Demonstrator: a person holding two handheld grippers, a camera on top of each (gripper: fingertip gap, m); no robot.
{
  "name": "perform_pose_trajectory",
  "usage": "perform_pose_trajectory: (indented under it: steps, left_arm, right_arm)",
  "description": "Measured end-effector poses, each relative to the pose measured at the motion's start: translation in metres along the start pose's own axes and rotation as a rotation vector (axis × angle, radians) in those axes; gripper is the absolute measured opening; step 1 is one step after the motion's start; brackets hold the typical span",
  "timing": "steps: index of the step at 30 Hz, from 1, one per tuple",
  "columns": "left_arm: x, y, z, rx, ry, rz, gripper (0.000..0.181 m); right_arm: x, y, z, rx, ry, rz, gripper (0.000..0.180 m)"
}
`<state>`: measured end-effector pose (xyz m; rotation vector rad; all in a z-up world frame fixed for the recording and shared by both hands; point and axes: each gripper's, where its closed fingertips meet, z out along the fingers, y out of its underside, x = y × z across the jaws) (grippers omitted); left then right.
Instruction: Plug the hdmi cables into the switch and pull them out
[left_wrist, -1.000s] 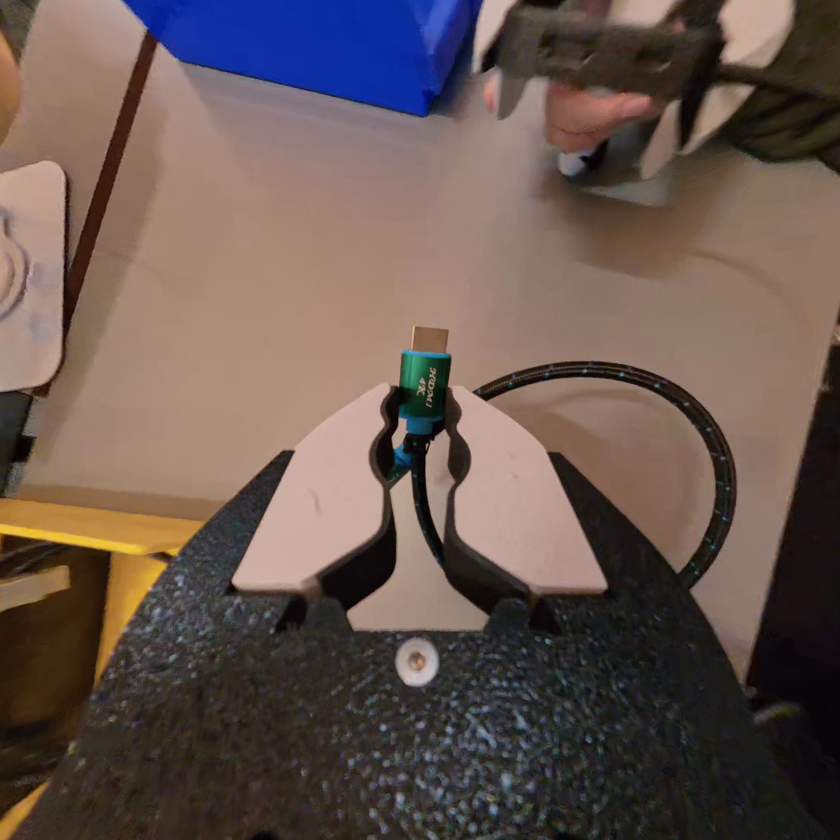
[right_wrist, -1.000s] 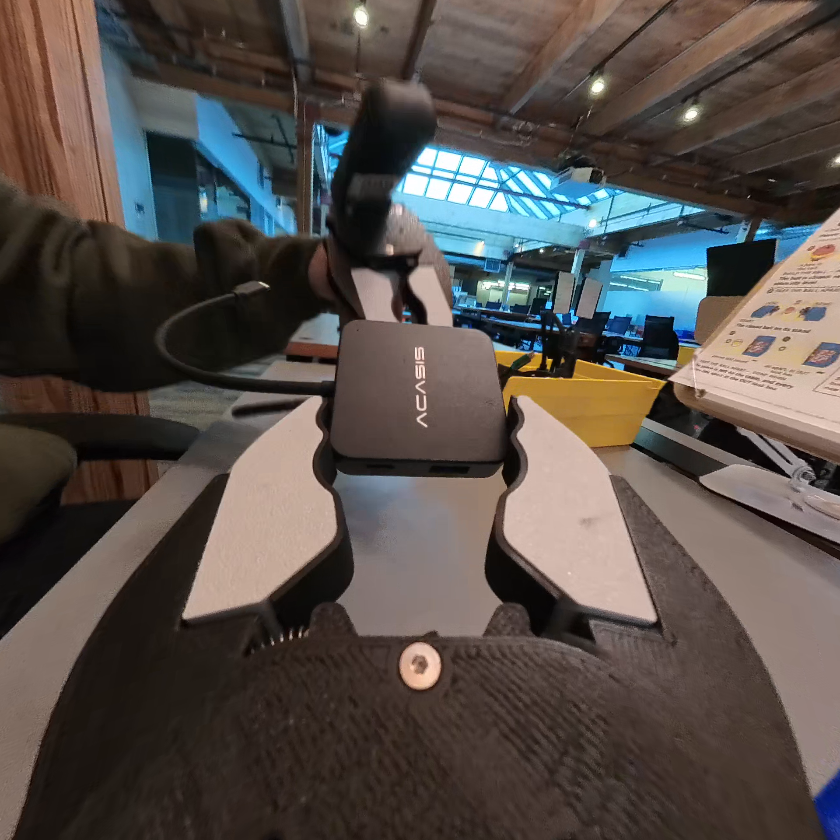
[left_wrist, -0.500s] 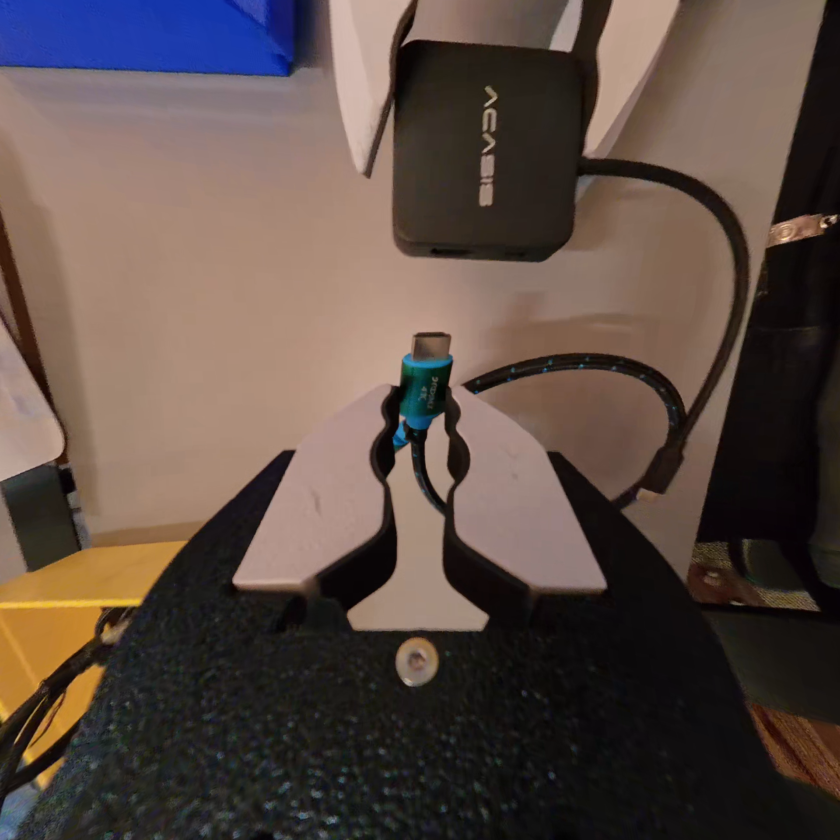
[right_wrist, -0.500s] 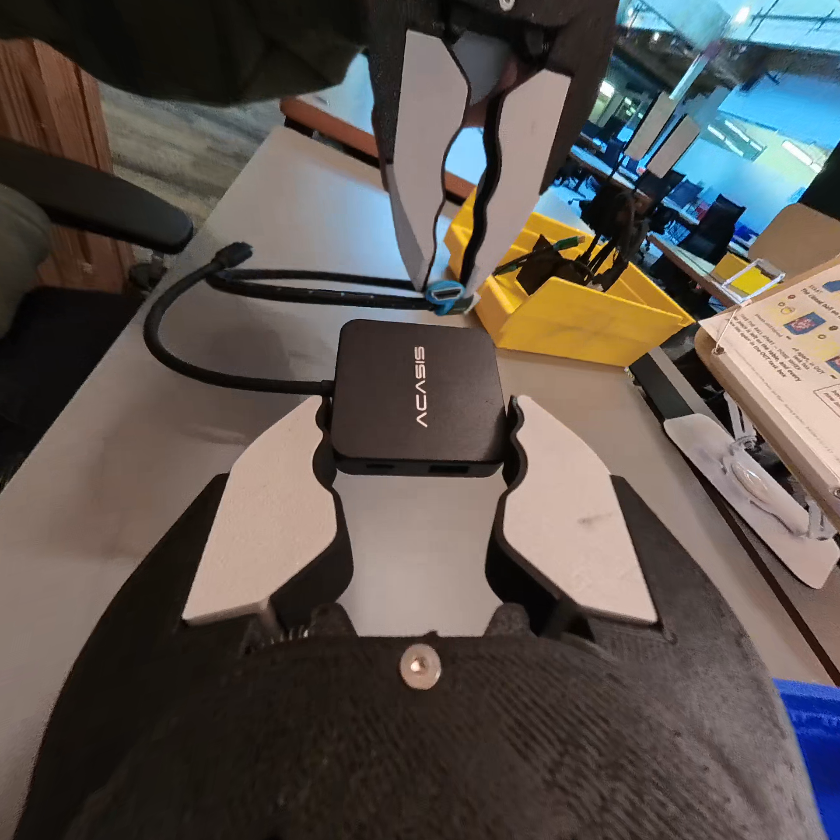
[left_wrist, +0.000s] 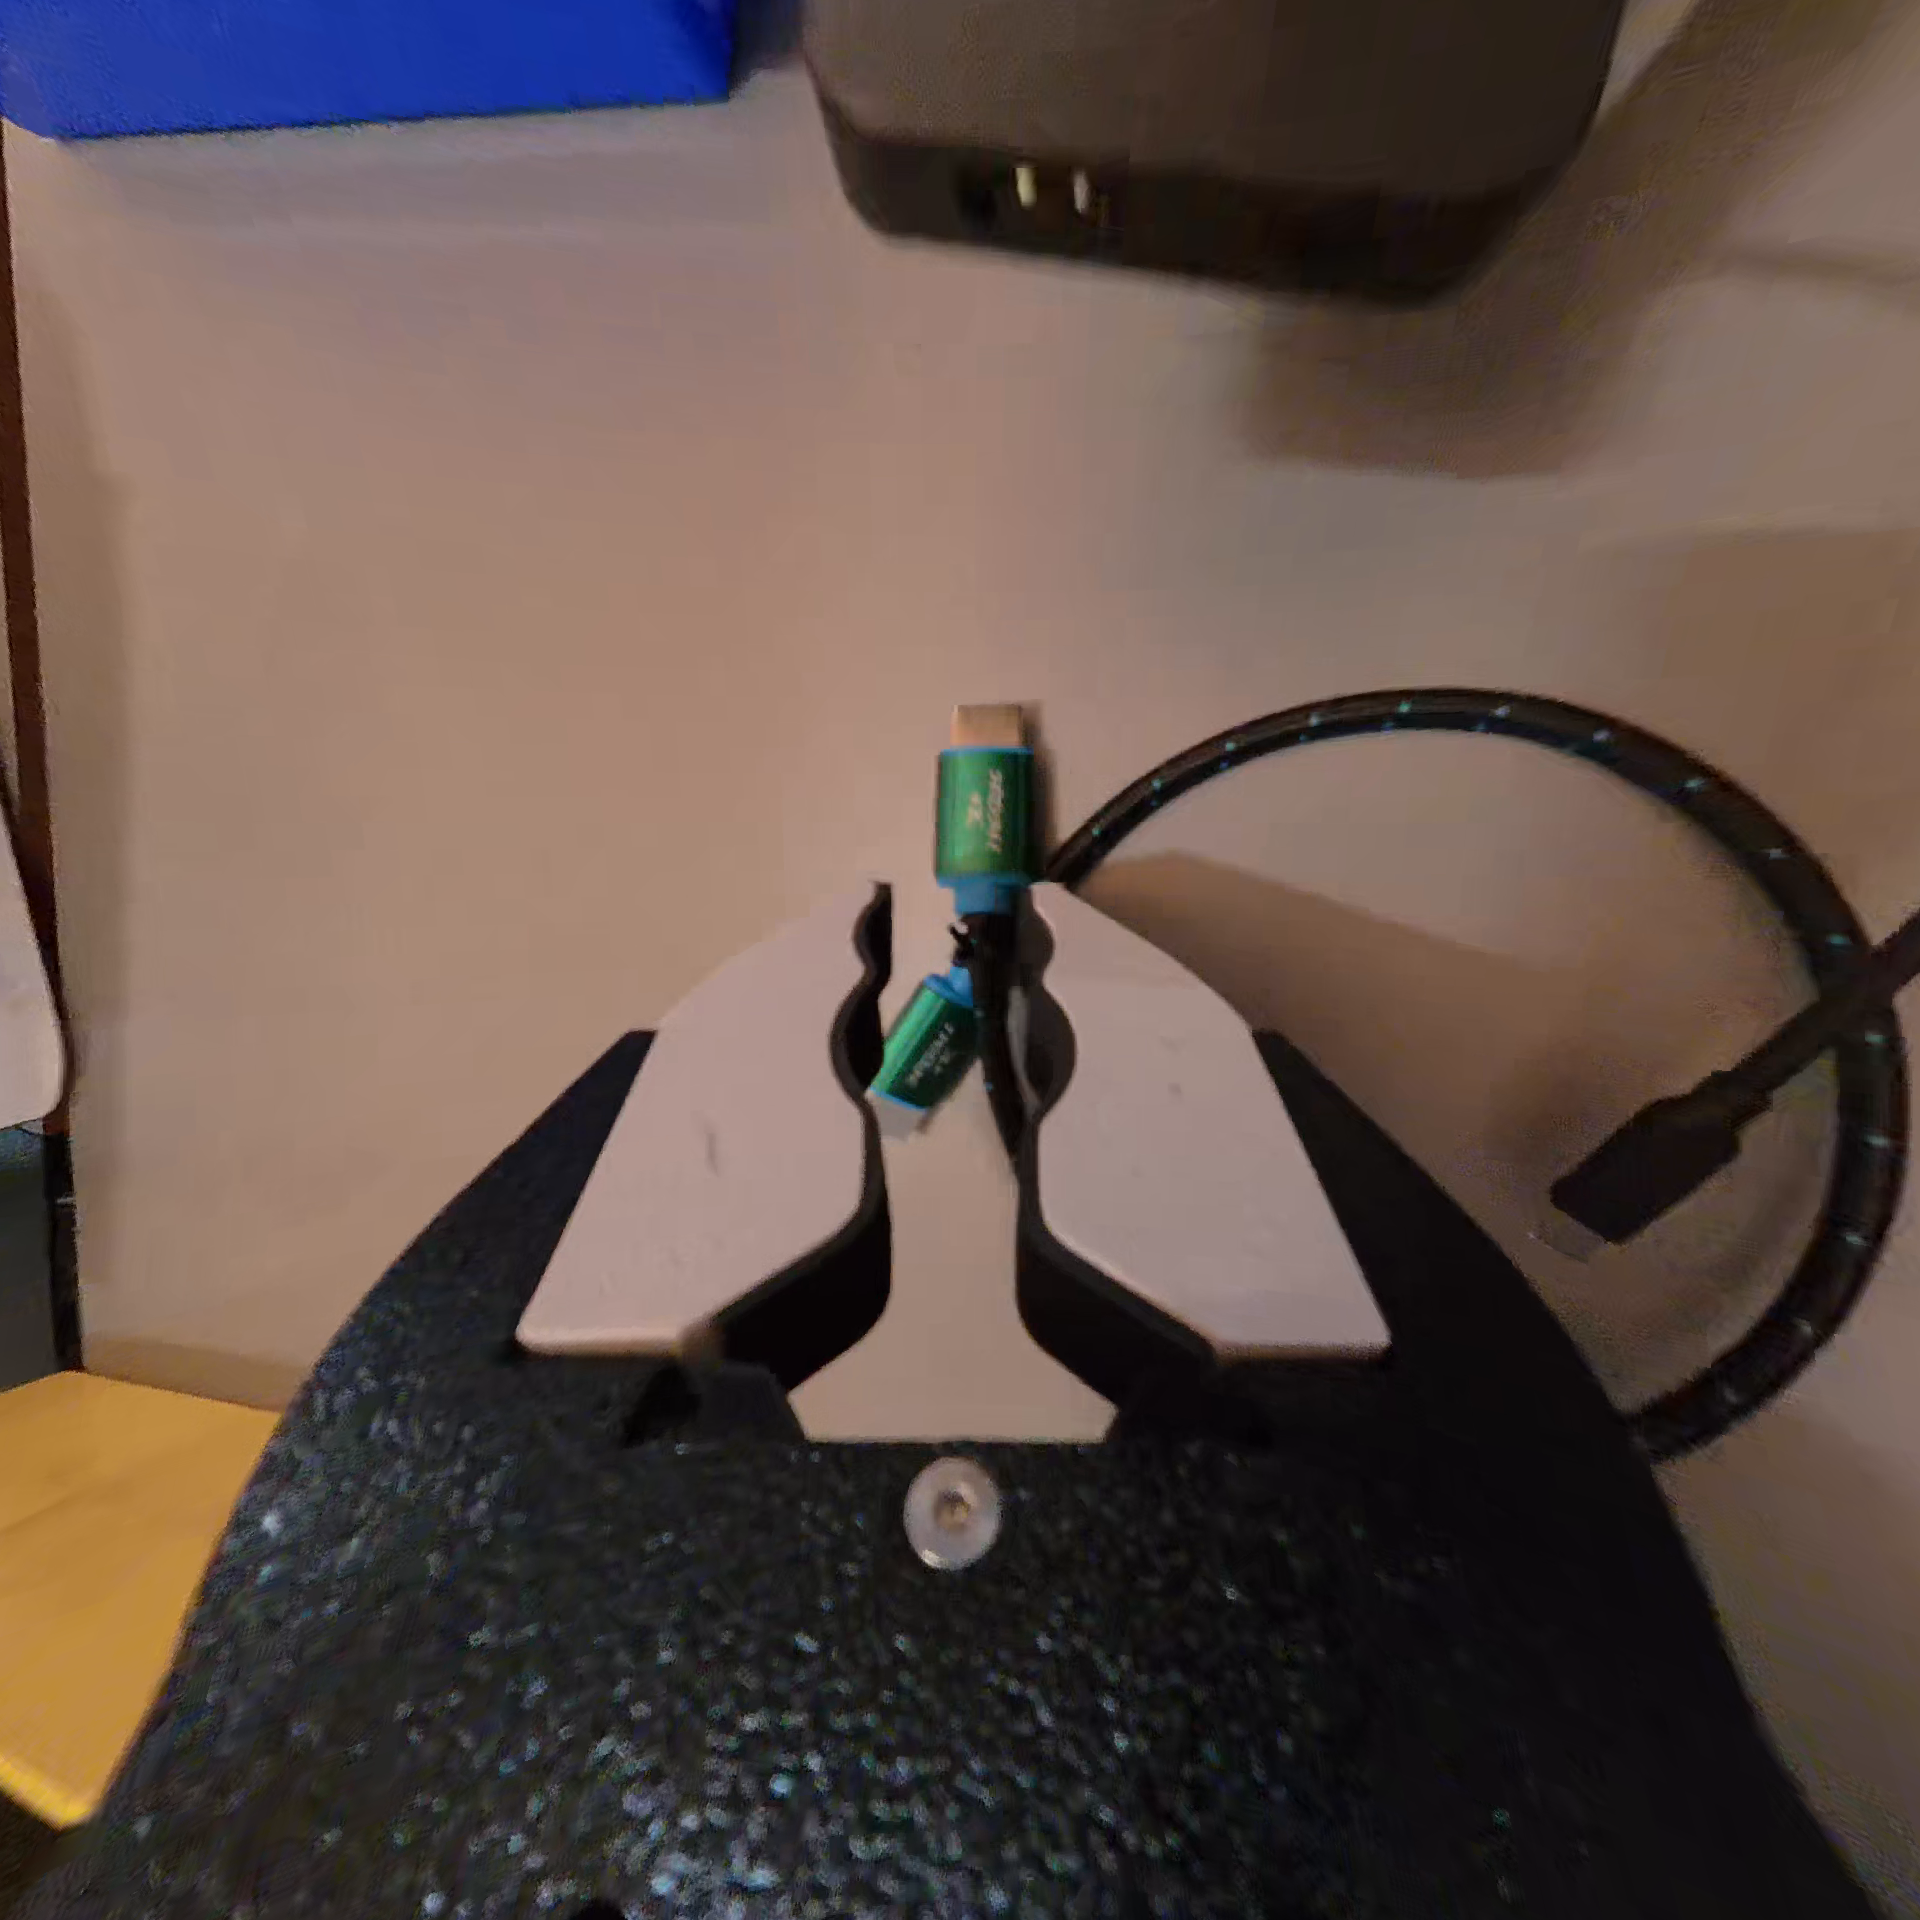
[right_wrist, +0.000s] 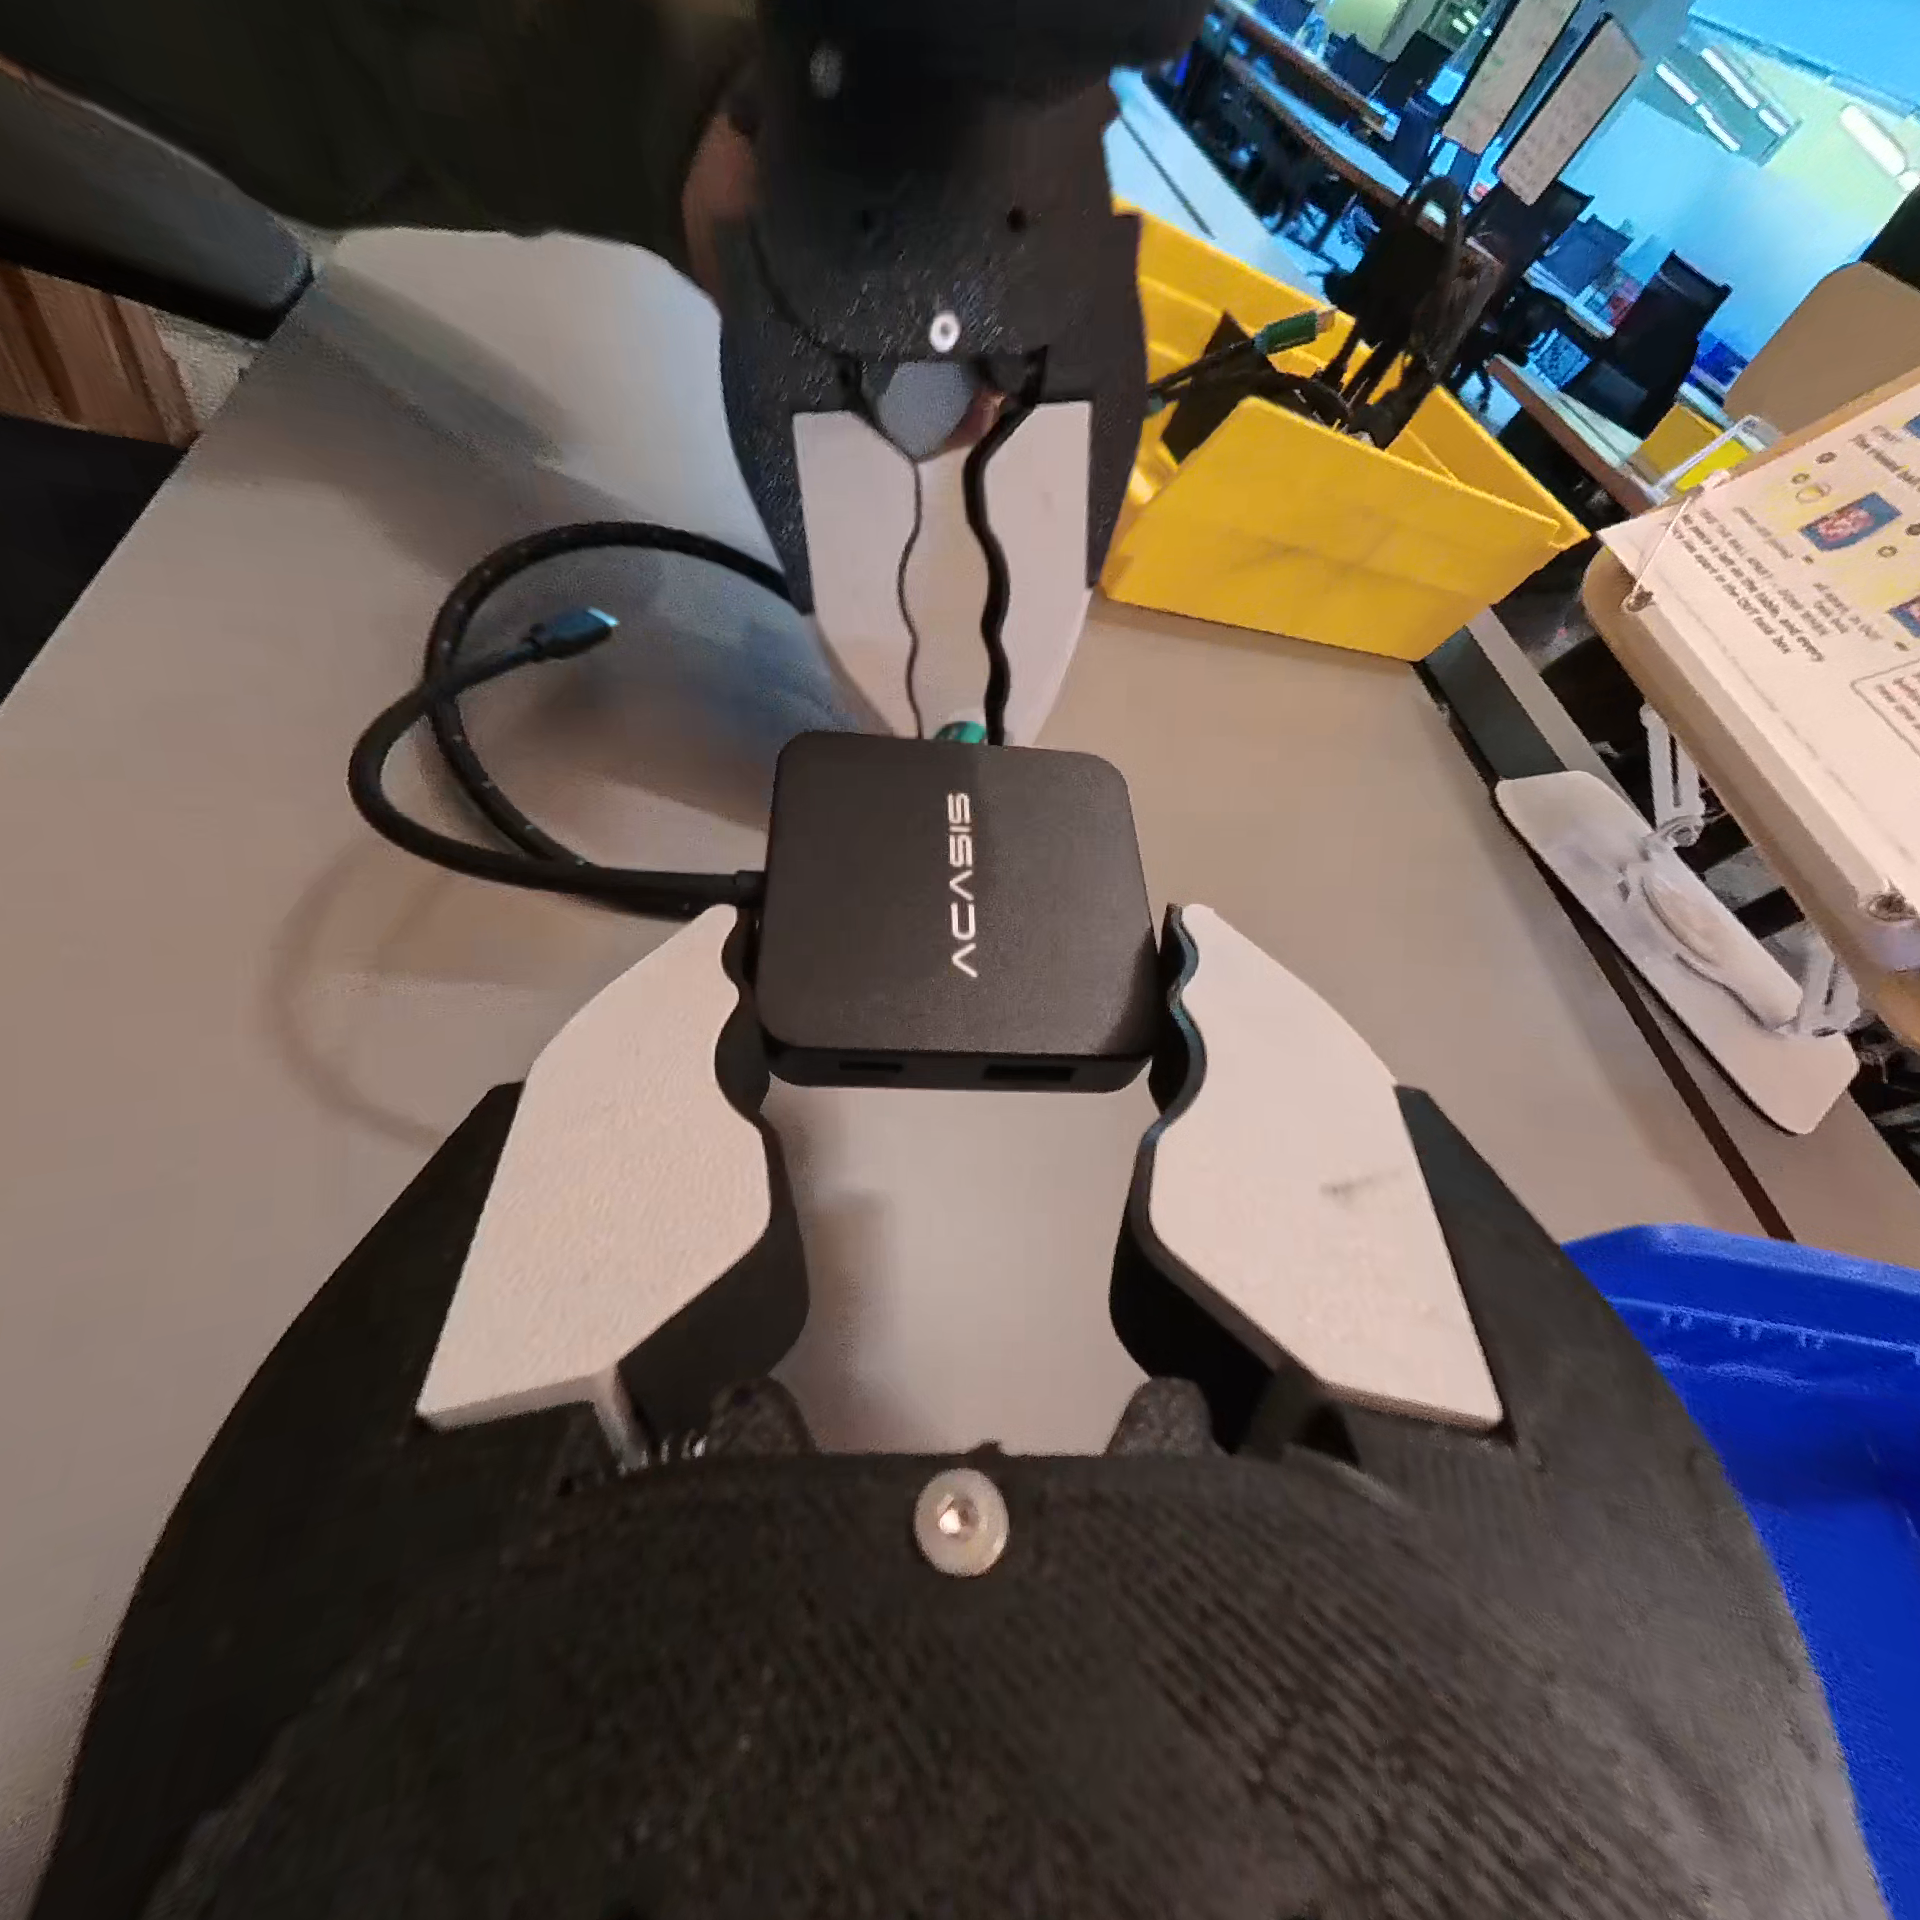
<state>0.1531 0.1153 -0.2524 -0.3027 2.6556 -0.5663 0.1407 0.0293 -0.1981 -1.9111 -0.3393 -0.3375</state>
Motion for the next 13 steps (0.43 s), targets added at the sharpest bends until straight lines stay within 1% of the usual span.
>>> perform_pose_trajectory:
  steps: [1, 2, 3, 5, 7, 8, 13]
  left_arm:
    - [0.004, 0.003, 0.004, 0.007, 0.007, -0.013, 0.028]
    - [0.009, 0.004, 0.007, 0.022, 0.015, -0.023, 0.035]
    - [0.010, 0.003, 0.008, 0.041, 0.008, -0.029, 0.037]
    - [0.010, 0.001, 0.010, 0.057, -0.014, -0.026, 0.034]
    - [0.008, 0.004, 0.014, 0.028, -0.018, 0.000, 0.033]
    - [0.006, 0.006, 0.016, 0.015, -0.022, 0.003, 0.030]
    - [0.007, 0.006, 0.019, 0.020, 0.037, -0.057, 0.025]
  right_arm:
    - [0.000, 0.001, -0.001, -0.004, -0.004, 0.005, 0.073]
    - [0.001, 0.001, -0.002, -0.003, 0.000, 0.001, 0.073]
    - [0.001, 0.000, -0.002, 0.000, 0.001, -0.001, 0.073]
    - [0.001, -0.001, -0.001, 0.003, -0.003, 0.003, 0.073]
    - [0.000, -0.001, 0.001, 0.004, -0.007, 0.000, 0.073]
    - [-0.001, -0.001, 0.002, -0.002, -0.013, -0.001, 0.073]
    - [-0.003, 0.002, 0.003, -0.012, -0.016, -0.001, 0.073]
